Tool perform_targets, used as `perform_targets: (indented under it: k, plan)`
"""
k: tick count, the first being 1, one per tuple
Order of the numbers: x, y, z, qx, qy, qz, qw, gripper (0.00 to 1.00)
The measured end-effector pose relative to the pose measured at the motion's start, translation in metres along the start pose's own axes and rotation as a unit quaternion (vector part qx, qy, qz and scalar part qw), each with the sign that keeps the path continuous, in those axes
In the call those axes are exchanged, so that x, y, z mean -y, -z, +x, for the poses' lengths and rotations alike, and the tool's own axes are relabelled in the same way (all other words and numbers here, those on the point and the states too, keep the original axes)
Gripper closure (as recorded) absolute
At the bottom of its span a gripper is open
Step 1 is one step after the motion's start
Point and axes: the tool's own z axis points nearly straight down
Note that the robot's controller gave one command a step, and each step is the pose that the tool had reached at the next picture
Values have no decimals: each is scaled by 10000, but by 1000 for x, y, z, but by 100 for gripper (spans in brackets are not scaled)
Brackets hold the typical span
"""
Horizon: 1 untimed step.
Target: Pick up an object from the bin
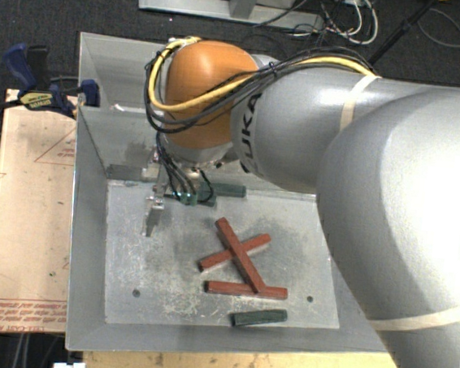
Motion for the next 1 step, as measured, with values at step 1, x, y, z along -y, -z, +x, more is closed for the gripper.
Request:
perform_targets:
  k: [1]
  plan:
    - [1,5,-2,40,-15,-7,10000,0]
